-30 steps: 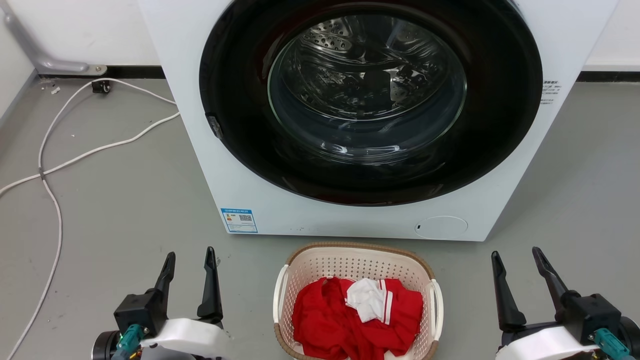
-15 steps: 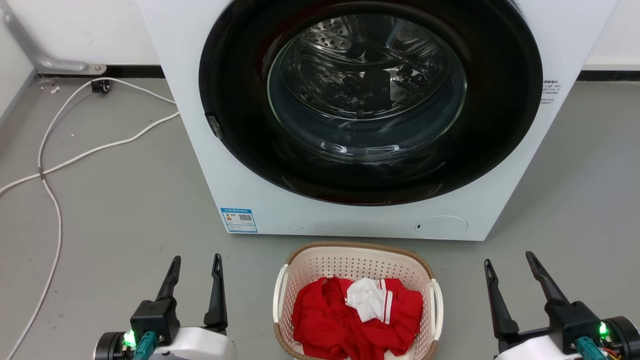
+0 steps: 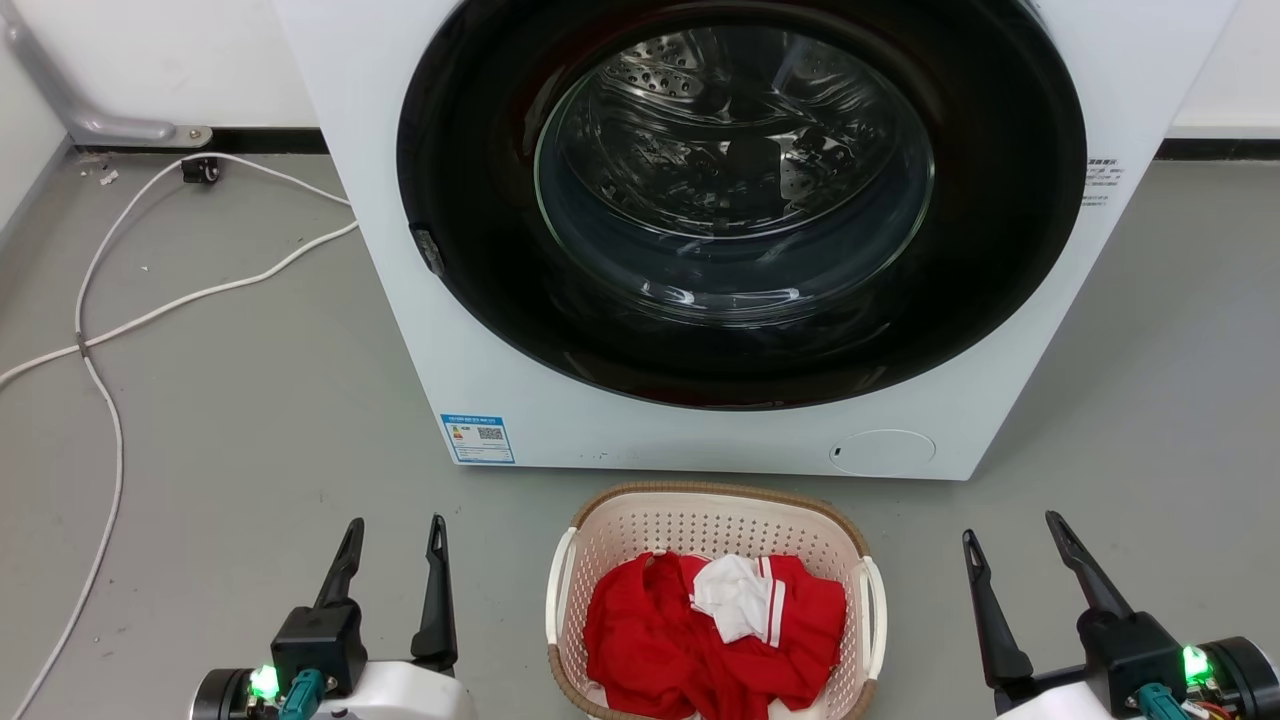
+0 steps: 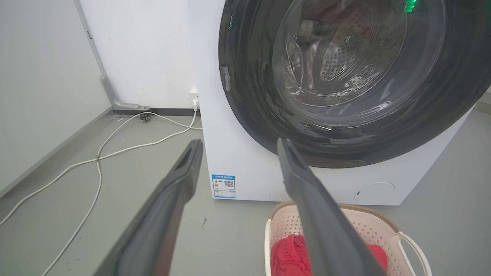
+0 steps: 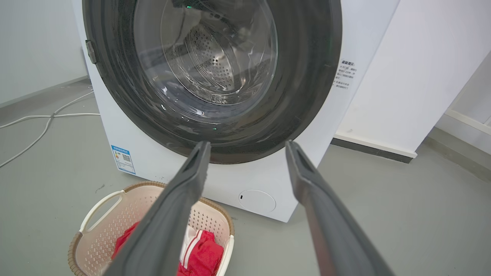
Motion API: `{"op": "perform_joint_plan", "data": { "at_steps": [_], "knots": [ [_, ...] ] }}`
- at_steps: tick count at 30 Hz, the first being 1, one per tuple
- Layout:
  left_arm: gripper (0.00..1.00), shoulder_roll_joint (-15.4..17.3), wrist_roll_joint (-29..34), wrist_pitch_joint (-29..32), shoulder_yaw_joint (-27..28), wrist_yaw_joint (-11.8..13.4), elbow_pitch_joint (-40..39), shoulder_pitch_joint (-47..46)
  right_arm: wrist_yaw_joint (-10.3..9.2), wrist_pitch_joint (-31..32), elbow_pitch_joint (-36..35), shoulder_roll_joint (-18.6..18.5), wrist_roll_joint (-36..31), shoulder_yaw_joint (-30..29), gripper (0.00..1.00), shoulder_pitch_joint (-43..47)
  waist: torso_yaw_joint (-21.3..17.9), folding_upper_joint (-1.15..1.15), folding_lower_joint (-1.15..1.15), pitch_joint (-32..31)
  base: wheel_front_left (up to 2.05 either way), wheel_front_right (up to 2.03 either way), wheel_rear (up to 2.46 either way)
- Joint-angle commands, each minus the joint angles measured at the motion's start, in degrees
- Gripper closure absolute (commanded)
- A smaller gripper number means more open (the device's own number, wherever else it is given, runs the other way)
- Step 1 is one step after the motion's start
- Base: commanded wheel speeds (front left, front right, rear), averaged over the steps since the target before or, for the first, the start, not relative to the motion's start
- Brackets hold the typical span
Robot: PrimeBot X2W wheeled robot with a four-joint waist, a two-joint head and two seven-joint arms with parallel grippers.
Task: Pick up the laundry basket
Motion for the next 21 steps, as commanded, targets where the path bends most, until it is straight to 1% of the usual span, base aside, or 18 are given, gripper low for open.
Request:
{"op": "perform_joint_plan", "data": {
  "at_steps": [1, 14, 19, 20, 21],
  "knots": [
    [0.0, 0.06, -0.31, -0.16, 0.05, 0.12, 0.17, 0.33, -0.02, -0.24, 0.28, -0.19, 0.3, -0.11, 0.0, 0.59, 0.02, 0.0, 0.0, -0.03, 0.0, 0.0, 0.0],
    [0.0, 0.05, -1.09, -0.16, 0.03, -0.69, 2.08, -0.97, -0.02, -0.23, 1.31, -0.18, 0.85, -0.15, 0.0, -0.76, -0.5, 0.0, 0.0, 0.89, 0.0, 0.0, 0.0],
    [0.0, 0.05, -0.79, -0.15, -0.83, -2.03, 5.06, -3.64, -0.02, -0.2, 3.5, -0.17, 0.78, -0.6, 0.0, -2.59, -0.84, 0.0, 0.0, 2.61, 0.0, 0.0, 0.0],
    [0.0, 0.06, -0.97, -0.15, -1.14, -3.12, 8.08, -6.19, -0.03, -0.2, 5.85, -0.16, 0.35, -0.35, 0.0, -4.71, -1.07, 0.0, 0.0, 4.14, 0.0, 0.0, 0.0],
    [0.0, 0.04, -0.73, -0.16, -1.23, -3.5, 9.24, -7.14, -0.03, -0.2, 6.92, -0.16, 0.22, -0.32, 0.0, -5.38, -1.14, 0.0, 0.0, 4.67, 0.0, 0.0, 0.0]
  ]
}}
